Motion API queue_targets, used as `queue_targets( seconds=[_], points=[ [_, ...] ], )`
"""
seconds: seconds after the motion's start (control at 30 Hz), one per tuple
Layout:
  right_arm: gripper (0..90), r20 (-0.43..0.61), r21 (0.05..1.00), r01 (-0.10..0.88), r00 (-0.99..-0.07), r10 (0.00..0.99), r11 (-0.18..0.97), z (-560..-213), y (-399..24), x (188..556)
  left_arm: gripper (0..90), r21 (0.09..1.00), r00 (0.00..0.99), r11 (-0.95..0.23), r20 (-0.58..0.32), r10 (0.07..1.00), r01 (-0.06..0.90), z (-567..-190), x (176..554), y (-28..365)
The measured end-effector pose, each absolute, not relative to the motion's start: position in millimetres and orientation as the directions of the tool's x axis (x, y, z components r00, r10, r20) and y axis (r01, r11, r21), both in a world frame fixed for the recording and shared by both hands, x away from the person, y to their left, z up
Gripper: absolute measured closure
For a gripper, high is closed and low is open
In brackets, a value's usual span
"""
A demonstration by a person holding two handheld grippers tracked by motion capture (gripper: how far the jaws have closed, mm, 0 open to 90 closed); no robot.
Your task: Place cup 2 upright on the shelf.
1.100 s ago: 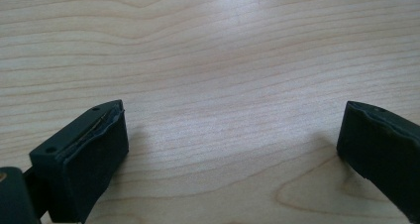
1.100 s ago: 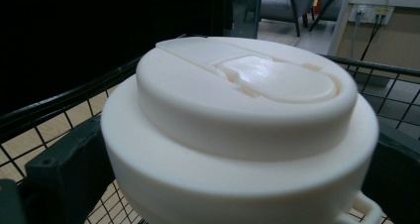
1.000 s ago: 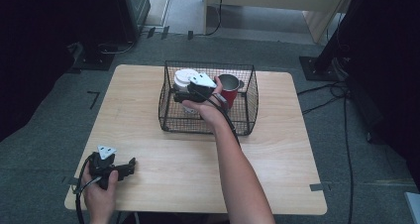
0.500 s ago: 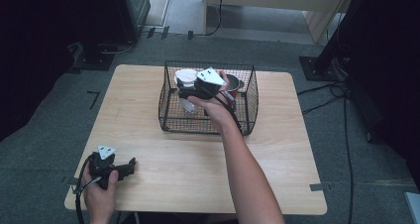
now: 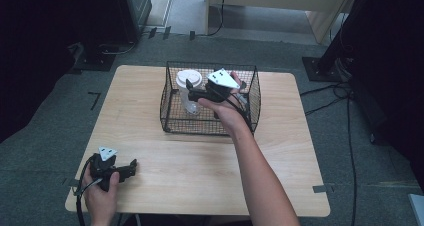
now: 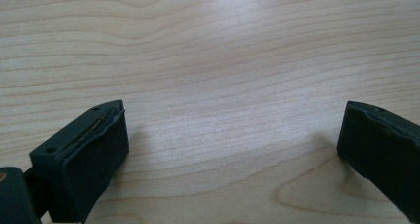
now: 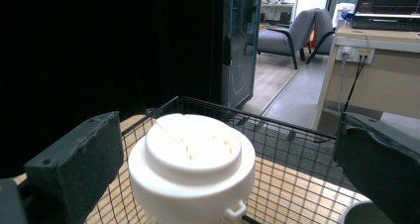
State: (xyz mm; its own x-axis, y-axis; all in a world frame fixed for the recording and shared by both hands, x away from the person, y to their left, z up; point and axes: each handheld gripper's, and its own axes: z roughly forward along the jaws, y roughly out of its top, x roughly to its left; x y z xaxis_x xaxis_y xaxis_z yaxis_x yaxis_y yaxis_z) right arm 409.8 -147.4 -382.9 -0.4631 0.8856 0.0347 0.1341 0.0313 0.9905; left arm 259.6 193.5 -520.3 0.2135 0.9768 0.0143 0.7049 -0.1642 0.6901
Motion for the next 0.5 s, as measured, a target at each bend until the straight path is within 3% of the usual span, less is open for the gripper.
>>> queue_targets(
  seconds=[0.5],
  points=[
    [0.0,0.037,0.987,0.158,-0.443,0.896,0.037,-386,-177,381,0.0,0.693,0.211,-0.16,0.011,0.977,0.703,-521,260,193]
  ],
)
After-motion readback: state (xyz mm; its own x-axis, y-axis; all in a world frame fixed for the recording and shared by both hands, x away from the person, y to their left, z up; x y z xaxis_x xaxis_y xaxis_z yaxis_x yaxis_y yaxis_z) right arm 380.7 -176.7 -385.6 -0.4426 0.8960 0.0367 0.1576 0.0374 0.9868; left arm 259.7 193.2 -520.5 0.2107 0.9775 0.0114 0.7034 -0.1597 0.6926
